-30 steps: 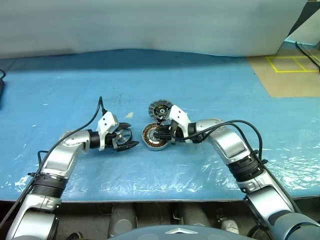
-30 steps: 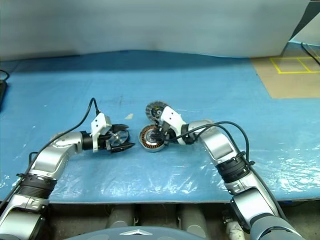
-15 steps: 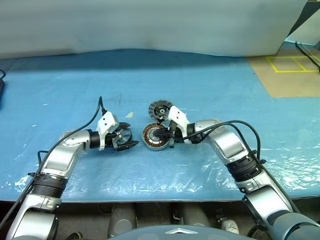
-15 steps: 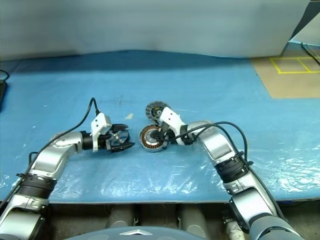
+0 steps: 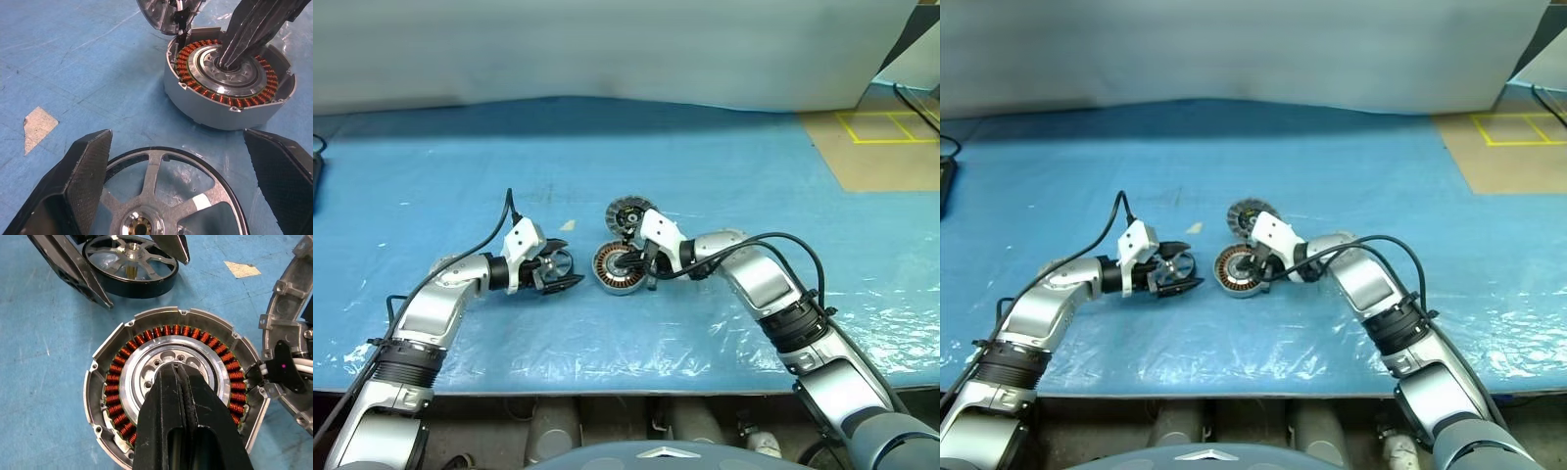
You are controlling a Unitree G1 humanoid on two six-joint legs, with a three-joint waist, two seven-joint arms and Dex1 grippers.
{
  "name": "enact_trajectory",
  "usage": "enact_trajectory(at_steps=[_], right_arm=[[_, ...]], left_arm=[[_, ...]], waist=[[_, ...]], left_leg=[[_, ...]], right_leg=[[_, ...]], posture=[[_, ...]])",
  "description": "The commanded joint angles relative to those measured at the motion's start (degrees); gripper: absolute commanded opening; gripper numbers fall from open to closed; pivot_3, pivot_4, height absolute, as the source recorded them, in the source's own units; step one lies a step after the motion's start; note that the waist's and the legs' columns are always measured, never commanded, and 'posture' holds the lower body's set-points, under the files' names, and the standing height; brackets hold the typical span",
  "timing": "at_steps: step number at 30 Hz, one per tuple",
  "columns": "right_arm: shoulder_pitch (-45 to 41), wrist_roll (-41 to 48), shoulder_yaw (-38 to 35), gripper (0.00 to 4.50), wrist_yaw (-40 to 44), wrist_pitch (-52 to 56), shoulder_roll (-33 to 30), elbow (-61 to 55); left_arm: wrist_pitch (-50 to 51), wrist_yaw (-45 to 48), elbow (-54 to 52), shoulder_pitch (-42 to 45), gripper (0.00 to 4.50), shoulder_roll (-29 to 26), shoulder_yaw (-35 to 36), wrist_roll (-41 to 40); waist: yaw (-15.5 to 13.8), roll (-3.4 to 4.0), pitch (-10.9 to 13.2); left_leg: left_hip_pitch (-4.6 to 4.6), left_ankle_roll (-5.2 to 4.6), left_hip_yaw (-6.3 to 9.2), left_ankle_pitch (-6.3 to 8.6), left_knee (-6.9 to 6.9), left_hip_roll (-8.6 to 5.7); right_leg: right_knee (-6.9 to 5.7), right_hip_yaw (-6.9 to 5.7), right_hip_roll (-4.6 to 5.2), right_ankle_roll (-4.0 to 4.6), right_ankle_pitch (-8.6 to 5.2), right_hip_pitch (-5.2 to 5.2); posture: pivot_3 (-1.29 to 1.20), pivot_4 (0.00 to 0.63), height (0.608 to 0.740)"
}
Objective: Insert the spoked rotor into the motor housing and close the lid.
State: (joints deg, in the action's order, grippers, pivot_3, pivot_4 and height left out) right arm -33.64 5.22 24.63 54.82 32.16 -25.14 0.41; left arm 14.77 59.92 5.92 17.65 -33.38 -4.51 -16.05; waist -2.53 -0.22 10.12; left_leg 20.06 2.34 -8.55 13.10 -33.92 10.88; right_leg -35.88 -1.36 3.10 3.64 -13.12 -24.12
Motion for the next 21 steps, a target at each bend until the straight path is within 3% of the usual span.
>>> enact_trajectory(at_steps=[1,17,21], right_arm=[[-0.8,-3.6,1.3,0.02,-0.5,-1.3,-2.3,-1.0],[-1.8,4.6,-5.9,0.02,0.1,3.3,1.3,-8.4],[-0.8,5.9,-6.7,0.02,0.5,4.3,-0.2,-9.4]], left_arm=[[-0.8,0.0,-0.7,0.2,4.5,-0.4,0.7,0.0],[0.0,0.7,-0.2,1.1,4.5,-0.3,1.4,-1.2],[1.5,1.6,-0.1,2.0,4.5,-1.2,2.7,-2.8]], waist=[[0.0,0.0,0.0],[0.1,0.0,0.0],[0.0,0.0,0.0]], left_leg=[[-0.01,0.01,0.0,0.01,0.0,0.0],[0.0,0.12,0.0,0.07,0.0,0.03],[0.0,0.12,0.0,0.07,0.0,0.01]], right_leg=[[0.0,0.0,0.0,0.0,0.0,0.01],[0.0,0.0,-0.01,-0.01,0.01,0.0],[0.02,0.0,0.0,-0.01,0.01,0.0]], posture=[[0.0,0.15,0.74],[0.0,0.15,0.74],[0.0,0.15,0.74]])
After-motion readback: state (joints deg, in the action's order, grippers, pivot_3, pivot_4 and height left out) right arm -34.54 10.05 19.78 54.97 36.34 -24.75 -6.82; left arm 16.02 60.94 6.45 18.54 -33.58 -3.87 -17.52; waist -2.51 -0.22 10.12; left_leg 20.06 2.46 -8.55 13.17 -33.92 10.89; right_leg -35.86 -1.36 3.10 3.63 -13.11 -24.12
